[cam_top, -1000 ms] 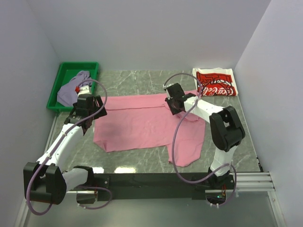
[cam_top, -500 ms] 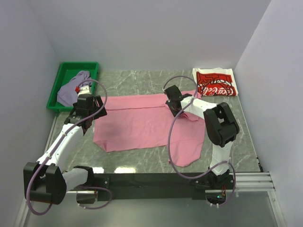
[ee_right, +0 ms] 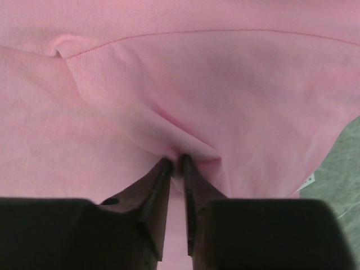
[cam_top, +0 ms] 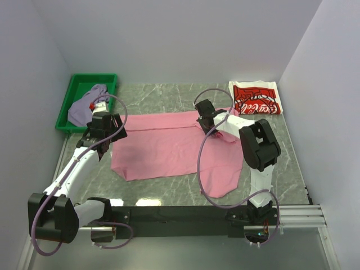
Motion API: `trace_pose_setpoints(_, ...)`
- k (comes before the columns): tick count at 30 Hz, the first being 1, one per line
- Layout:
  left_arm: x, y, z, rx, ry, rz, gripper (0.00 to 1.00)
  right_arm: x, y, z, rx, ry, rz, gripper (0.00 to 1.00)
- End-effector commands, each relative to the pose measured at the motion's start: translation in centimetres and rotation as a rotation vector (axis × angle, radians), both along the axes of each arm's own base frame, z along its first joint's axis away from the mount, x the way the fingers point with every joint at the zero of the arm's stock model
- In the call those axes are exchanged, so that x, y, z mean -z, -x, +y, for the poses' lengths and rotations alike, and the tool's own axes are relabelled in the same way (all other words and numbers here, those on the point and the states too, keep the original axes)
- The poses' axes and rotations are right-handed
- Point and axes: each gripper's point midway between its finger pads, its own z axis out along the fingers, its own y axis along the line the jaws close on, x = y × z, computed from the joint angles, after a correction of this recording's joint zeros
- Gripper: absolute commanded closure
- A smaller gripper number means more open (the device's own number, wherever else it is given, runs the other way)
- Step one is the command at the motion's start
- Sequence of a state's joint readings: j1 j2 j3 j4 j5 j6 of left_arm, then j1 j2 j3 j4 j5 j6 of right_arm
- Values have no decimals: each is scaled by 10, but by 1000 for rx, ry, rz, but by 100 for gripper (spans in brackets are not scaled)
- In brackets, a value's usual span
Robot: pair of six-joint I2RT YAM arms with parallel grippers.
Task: Fold and stack the t-shirts
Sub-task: Fold the tshirt
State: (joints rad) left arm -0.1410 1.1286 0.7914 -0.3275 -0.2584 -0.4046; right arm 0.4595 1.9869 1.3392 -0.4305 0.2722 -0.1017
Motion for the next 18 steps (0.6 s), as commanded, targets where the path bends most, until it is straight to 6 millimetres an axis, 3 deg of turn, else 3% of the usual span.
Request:
trace_pose_setpoints(1, -8, -5, -2, 20, -4, -18, 13, -4, -12, -4, 13, 3, -27, 82)
trace_pose_setpoints(5, -9, -5, -2, 20, -4, -24, 13, -17, -9, -4, 4, -7, -38, 86)
trace_pose_setpoints(9, -9, -5, -3, 24, -2, -22, 13, -34, -7, -2, -9, -30, -54, 99)
trace_pose_setpoints(18, -8, -4, -4, 31, -1, -20, 13, -59, 4, 11, -58, -118, -8, 100)
